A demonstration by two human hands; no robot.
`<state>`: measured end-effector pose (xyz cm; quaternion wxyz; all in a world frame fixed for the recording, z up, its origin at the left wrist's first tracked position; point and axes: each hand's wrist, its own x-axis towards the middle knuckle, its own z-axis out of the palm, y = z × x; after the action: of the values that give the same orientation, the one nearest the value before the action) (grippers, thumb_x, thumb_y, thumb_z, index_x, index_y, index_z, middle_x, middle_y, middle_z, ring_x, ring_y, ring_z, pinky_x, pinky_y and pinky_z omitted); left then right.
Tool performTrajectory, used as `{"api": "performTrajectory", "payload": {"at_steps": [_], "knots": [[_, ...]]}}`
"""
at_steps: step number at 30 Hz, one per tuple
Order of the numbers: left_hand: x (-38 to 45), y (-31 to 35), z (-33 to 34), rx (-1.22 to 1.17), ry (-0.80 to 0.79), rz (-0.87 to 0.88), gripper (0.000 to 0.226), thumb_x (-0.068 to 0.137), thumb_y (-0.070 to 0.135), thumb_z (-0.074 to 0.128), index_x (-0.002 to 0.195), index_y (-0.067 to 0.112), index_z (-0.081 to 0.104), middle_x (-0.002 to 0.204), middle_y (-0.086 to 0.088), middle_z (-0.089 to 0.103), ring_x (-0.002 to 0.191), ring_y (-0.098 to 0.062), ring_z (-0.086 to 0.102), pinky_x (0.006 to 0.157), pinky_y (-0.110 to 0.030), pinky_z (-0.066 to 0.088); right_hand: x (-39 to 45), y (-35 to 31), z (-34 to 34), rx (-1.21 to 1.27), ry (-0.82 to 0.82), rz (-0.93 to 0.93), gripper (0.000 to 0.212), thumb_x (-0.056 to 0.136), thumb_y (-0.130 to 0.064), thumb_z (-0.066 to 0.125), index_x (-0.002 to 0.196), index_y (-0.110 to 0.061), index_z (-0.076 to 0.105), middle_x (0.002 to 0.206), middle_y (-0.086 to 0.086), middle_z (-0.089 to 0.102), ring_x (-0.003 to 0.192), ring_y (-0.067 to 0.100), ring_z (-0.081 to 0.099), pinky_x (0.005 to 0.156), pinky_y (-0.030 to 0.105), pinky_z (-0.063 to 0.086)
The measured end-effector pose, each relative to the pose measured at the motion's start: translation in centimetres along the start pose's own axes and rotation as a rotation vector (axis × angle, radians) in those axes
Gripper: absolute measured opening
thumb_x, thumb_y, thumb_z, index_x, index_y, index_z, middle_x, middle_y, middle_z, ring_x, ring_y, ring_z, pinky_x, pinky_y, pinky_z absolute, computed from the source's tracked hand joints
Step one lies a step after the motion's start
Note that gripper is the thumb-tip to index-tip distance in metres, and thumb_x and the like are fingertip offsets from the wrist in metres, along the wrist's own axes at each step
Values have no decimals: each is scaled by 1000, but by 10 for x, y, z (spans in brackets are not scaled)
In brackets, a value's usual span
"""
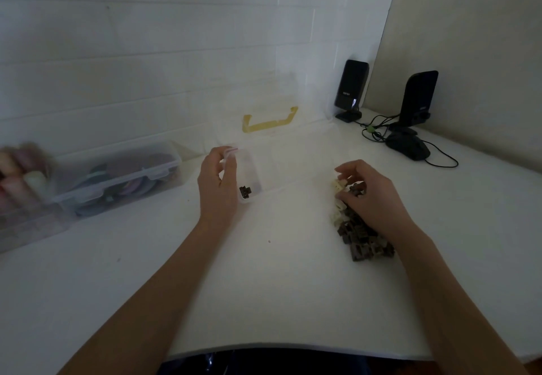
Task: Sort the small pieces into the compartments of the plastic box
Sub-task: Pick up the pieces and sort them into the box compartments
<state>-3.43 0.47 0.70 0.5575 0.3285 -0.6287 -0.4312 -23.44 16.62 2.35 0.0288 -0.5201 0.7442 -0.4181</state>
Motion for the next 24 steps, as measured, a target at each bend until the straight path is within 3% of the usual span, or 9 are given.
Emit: {"api": "performTrajectory", "payload": {"at_steps": [3, 10, 15, 18, 24], "knots": [[0, 0, 0, -18, -3, -16, 17, 98, 21, 48, 91, 33, 59, 98, 23, 62, 92, -7, 59, 89, -52, 51, -1, -4, 1, 49, 18, -20, 31, 74, -8, 76, 94, -28, 63, 94, -10, 60, 71, 5, 57, 65, 6, 44], [-1, 2, 0, -27, -7, -9, 19, 96, 18, 48, 90, 32, 58, 97, 21, 61, 91, -8, 58, 89, -51, 52, -4, -14, 6, 40, 7, -112, 28, 72, -8, 78, 94, -20, 67, 90, -16, 55, 74, 5, 54, 66, 10, 44], [-1, 1, 1, -37, -6, -22, 23, 95, 16, 48, 88, 35, 59, 97, 21, 62, 92, -8, 58, 90, -52, 52, -4, -18, 8, 33, 27, -148, 27, 72, -9, 78, 95, -20, 69, 92, -9, 56, 77, 8, 55, 68, 10, 43], [-1, 1, 0, -40, -9, -21, 25, 95, 17, 49, 87, 38, 59, 96, 23, 62, 94, -8, 59, 90, -53, 52, -4, -18, 9, 11, 48, -131, 29, 75, -8, 75, 97, -23, 63, 97, -7, 56, 83, 10, 55, 74, 14, 43], [0, 1, 1, -50, -17, -26, 24, 92, 22, 49, 84, 42, 60, 94, 25, 63, 92, -5, 60, 87, -51, 54, -6, -30, 18, 163, 99, -162, 28, 75, -12, 76, 91, -23, 56, 89, -11, 60, 80, 3, 57, 69, 13, 46]]}}
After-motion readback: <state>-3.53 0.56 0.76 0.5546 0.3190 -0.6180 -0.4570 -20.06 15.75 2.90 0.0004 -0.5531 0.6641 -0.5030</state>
